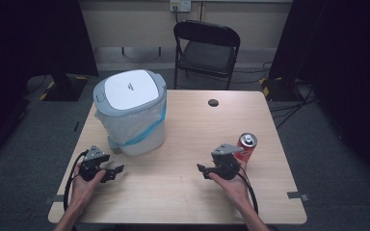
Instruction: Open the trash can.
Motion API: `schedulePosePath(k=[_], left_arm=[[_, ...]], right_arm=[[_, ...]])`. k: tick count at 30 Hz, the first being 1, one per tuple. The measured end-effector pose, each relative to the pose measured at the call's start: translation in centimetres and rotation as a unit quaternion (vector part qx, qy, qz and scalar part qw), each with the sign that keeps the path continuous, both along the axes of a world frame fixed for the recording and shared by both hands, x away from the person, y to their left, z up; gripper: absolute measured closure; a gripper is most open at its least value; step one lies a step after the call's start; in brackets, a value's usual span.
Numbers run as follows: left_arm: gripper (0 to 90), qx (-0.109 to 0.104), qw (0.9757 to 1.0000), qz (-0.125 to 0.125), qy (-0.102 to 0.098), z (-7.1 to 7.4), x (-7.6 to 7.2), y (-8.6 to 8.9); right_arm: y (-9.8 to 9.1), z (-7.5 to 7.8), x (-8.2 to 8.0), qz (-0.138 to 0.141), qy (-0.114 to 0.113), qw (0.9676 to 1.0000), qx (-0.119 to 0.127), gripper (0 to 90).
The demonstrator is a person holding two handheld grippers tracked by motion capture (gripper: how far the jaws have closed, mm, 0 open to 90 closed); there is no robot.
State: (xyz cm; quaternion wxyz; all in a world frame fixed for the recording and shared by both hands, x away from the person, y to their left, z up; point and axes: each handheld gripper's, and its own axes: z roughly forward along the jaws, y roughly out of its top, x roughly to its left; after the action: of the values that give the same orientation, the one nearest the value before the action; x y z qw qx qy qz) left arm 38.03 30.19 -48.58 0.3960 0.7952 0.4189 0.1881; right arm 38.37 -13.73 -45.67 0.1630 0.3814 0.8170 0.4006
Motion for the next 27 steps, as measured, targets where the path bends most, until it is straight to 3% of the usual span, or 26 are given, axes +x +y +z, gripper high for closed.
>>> schedulePosePath(k=[2, 8, 13, 15, 17, 19, 21, 27], left_arm=[[19.6, -0.003, 0.9999, -0.01, -0.014, 0.4, 0.7, -0.5], [17.7, -0.009, 0.9996, -0.015, -0.021, 0.3, 2.4, -1.4], [19.1, -0.02, 0.9989, -0.015, -0.039, 0.2, 3.3, -1.8], [18.5, -0.011, 0.9989, -0.021, -0.041, 0.2, 3.5, -2.2], [13.2, 0.004, 0.999, -0.015, -0.043, 0.1, 3.6, -2.8], [13.4, -0.006, 0.9993, -0.014, -0.036, 0.2, 3.6, -2.7], [19.0, -0.021, 0.9991, -0.023, -0.029, 0.3, 3.3, -2.6], [23.1, -0.023, 0.998, -0.055, -0.023, 0.5, 2.3, -4.0]], right_arm=[[1.4, -0.1, 1.3, 0.009, 0.001, 0.9999, 0.005, 24.7], [3.1, -0.8, 2.6, 0.016, 0.013, 0.9998, -0.001, 24.1], [3.4, -1.3, 3.1, 0.013, 0.019, 0.9997, -0.002, 24.0], [3.1, -1.2, 3.1, 0.008, 0.019, 0.9998, -0.006, 23.8], [2.9, -1.1, 3.3, 0.002, 0.015, 0.9998, -0.008, 23.5], [2.8, -1.1, 3.5, 0.0, 0.014, 0.9998, -0.012, 22.9], [2.8, -1.1, 3.7, 0.003, 0.012, 0.9998, -0.016, 22.9], [3.1, -1.1, 4.2, 0.001, 0.008, 0.9999, -0.006, 23.1]])
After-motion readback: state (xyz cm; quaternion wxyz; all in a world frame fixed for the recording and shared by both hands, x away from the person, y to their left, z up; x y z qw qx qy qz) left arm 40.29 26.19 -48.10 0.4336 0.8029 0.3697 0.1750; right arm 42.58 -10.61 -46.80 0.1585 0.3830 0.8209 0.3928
